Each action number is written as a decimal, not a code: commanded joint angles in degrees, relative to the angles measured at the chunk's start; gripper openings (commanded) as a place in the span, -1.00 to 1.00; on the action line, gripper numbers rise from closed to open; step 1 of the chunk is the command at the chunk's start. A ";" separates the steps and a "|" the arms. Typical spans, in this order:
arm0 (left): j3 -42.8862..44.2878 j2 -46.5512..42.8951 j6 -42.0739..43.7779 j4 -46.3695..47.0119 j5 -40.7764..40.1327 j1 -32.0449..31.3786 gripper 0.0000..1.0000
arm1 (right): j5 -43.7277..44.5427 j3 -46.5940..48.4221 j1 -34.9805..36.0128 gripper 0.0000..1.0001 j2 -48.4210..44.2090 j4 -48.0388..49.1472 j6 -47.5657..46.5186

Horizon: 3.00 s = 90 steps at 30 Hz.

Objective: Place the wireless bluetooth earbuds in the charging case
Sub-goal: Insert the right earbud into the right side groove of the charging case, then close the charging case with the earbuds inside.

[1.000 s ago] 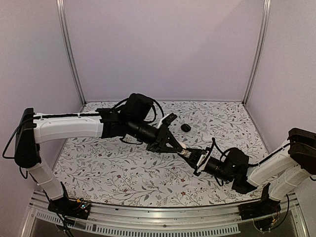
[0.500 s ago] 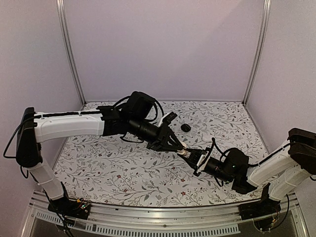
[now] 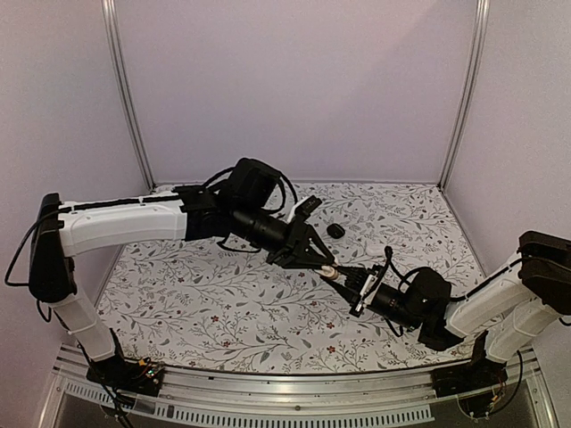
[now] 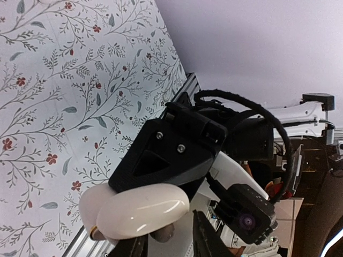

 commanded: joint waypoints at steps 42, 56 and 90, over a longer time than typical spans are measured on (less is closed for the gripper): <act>-4.37 -15.54 18.88 7.85 -13.47 -3.86 -0.14 | -14.00 -3.94 -6.49 -1.00 -2.83 12.11 15.72; -21.60 -24.46 40.91 22.00 -17.28 -3.17 0.07 | -41.32 1.54 -12.87 -1.00 -2.74 6.69 33.98; -23.72 -25.04 58.31 22.32 -20.84 -11.69 0.07 | -45.70 13.26 -12.97 -1.00 -6.01 -14.74 42.61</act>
